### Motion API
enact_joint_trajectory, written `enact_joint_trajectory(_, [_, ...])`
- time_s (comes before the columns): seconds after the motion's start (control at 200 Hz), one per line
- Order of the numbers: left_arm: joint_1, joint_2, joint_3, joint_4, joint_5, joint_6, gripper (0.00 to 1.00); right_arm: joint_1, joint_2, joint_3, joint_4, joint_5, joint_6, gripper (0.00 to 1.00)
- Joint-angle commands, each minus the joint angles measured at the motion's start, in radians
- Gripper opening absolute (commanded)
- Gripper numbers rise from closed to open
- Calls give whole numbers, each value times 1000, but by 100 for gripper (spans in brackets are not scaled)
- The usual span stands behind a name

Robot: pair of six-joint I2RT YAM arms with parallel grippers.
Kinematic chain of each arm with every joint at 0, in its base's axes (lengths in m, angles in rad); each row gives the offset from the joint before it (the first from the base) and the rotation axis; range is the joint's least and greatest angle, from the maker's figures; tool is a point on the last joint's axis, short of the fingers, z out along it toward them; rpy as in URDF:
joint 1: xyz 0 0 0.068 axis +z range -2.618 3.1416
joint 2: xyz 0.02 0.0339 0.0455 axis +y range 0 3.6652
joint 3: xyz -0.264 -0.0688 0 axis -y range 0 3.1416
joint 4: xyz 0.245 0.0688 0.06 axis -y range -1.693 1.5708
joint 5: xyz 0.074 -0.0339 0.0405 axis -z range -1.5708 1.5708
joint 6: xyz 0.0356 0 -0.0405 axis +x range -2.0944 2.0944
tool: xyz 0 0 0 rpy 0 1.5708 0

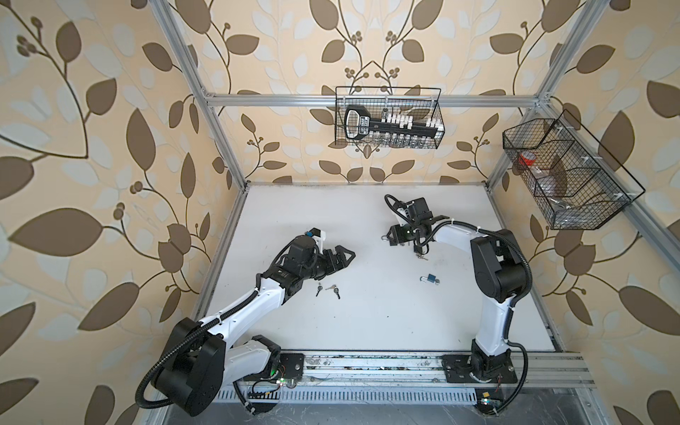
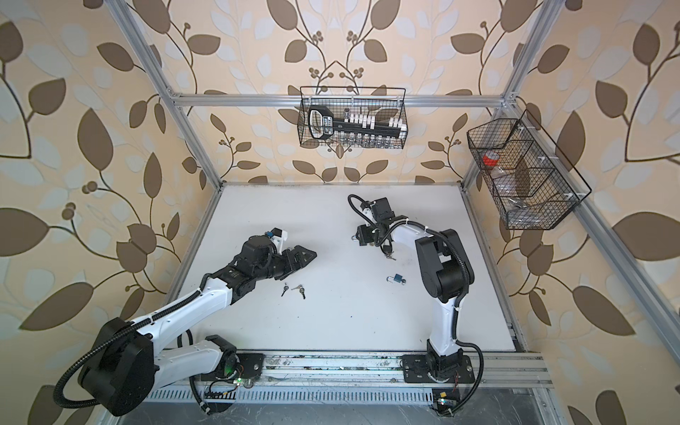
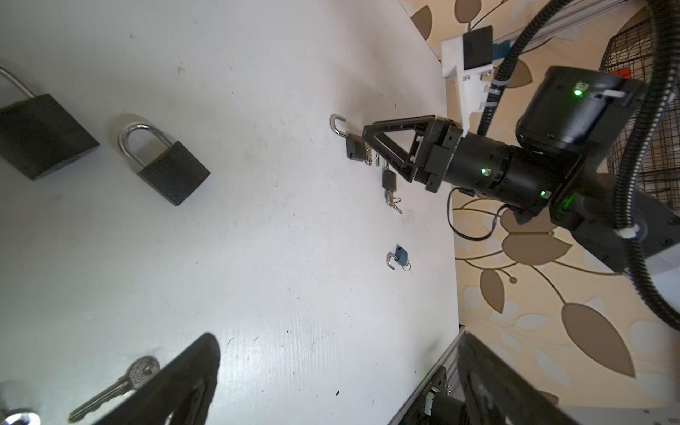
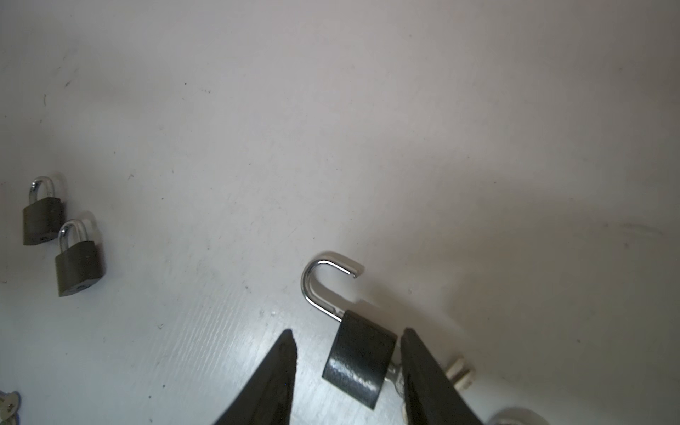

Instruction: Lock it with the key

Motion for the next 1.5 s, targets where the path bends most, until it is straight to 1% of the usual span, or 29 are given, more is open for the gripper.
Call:
enact_joint_trajectory(0.0, [7, 4, 22, 53, 62, 0, 99, 4, 46, 54, -53, -40, -39, 50])
enact_joint_trajectory(0.07, [2, 3, 24, 46, 77, 19, 99, 4, 72, 70, -67, -57, -42, 51])
enact_joint_trajectory(0.225, [-33, -2, 45, -11, 56, 77, 99, 6, 103, 84, -92, -72, -35, 52])
enact_joint_trajectory(0.35, [-36, 7, 60, -27, 56, 93, 99, 5, 115, 85, -122, -85, -32, 52])
enact_joint_trajectory(0.64, [-38, 10, 55, -27, 52, 104, 99, 22, 38, -21, -117, -85, -29, 52])
enact_joint_trajectory(0.785, [-36, 5, 65, -44, 57, 116, 99, 66, -2, -62, -111, -33, -30, 52])
enact_joint_trajectory(0.915, [-36, -8, 61, -51, 50, 118, 99, 79, -19, -77, -109, 19, -35, 52])
enact_joint_trajectory(1.015, [-36, -7, 62, -53, 52, 118, 99, 80, -8, -67, -114, 77, -39, 52])
enact_joint_trajectory(1.11, [-37, -8, 64, -54, 51, 116, 99, 84, 14, -49, -119, 105, -49, 51])
enact_joint_trajectory(1.215, [-36, -13, 71, -62, 46, 120, 99, 108, 41, -20, -151, 148, -69, 51])
enact_joint_trajectory(1.499, [-36, -16, 73, -67, 41, 118, 99, 150, 54, -1, -176, 216, -74, 50])
